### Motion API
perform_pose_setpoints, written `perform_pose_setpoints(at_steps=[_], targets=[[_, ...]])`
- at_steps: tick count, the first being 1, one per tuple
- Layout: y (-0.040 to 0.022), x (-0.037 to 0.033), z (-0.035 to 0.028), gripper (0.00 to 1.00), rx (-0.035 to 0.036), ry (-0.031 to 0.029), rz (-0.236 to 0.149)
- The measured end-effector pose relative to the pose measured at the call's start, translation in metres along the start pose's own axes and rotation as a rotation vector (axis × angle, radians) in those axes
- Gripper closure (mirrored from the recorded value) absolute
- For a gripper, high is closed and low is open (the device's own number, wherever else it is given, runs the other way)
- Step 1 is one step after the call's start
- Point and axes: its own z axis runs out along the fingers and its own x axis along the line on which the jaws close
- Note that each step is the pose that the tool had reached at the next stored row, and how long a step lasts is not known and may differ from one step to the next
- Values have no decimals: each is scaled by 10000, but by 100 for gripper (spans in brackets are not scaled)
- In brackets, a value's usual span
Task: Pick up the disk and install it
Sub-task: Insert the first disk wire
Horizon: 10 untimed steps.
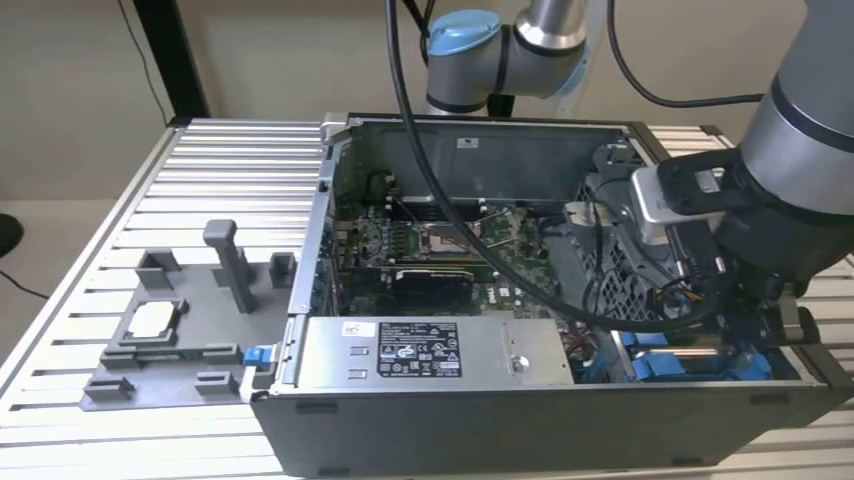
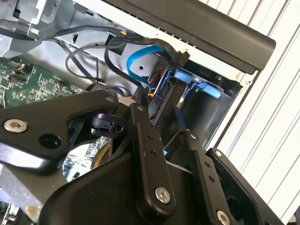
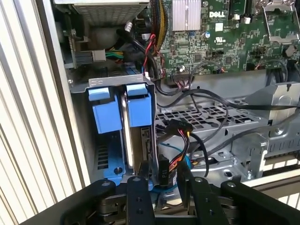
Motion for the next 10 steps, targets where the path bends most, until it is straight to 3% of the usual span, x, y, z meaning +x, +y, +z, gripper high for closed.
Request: perform_pose_setpoints(at_steps=[2, 10], targets=[[2, -1, 5, 0, 4, 45, -14], [7, -22, 15, 0, 6, 46, -14]])
